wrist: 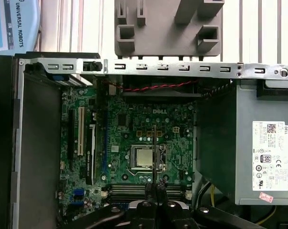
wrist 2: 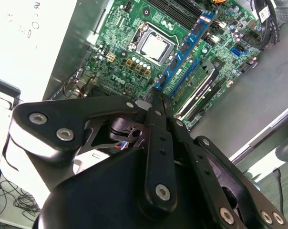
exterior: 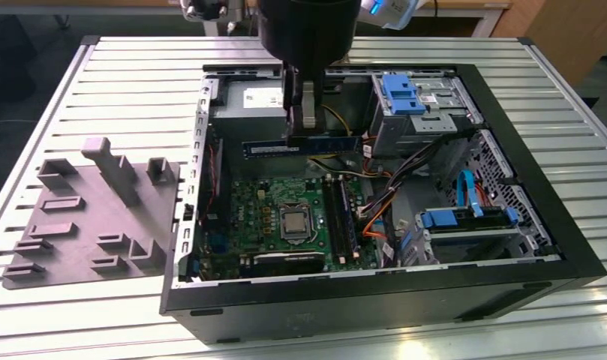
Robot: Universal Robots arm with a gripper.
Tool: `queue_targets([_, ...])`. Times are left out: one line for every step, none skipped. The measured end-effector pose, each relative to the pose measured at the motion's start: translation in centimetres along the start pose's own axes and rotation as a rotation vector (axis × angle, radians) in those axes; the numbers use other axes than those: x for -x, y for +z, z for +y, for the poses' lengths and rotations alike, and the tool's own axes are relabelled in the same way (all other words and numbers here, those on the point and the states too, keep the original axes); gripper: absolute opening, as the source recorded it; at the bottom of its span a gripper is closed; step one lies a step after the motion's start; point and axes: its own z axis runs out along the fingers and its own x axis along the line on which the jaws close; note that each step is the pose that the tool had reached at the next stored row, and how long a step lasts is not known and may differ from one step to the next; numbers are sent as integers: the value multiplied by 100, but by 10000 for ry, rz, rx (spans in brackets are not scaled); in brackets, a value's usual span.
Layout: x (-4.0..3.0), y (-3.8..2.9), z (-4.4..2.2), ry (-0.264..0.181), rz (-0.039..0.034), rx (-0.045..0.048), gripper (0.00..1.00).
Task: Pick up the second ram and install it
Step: 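Pick up the second ram and move it above second insertion slot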
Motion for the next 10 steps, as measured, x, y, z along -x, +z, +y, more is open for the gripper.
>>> queue_targets([0, 3, -4, 0, 3, 0, 11])
queue_targets([0, 7, -10, 0, 5, 0, 11])
queue_targets([0, 11, -16, 1, 7, 0, 11])
queue_targets([0, 18, -22, 1, 10, 1, 11])
queue_targets([0, 27, -28, 0, 10, 1, 11])
queue_targets([-1, 37, -33, 0, 11, 0, 11])
queue_targets([-1, 46, -39, 1, 13, 1, 11])
queue_targets([-1, 53, -44, 1, 17, 1, 11])
queue_targets([-1, 59, -48, 1, 19, 1, 11])
queue_targets([-1, 64, -51, 1, 21, 1, 11])
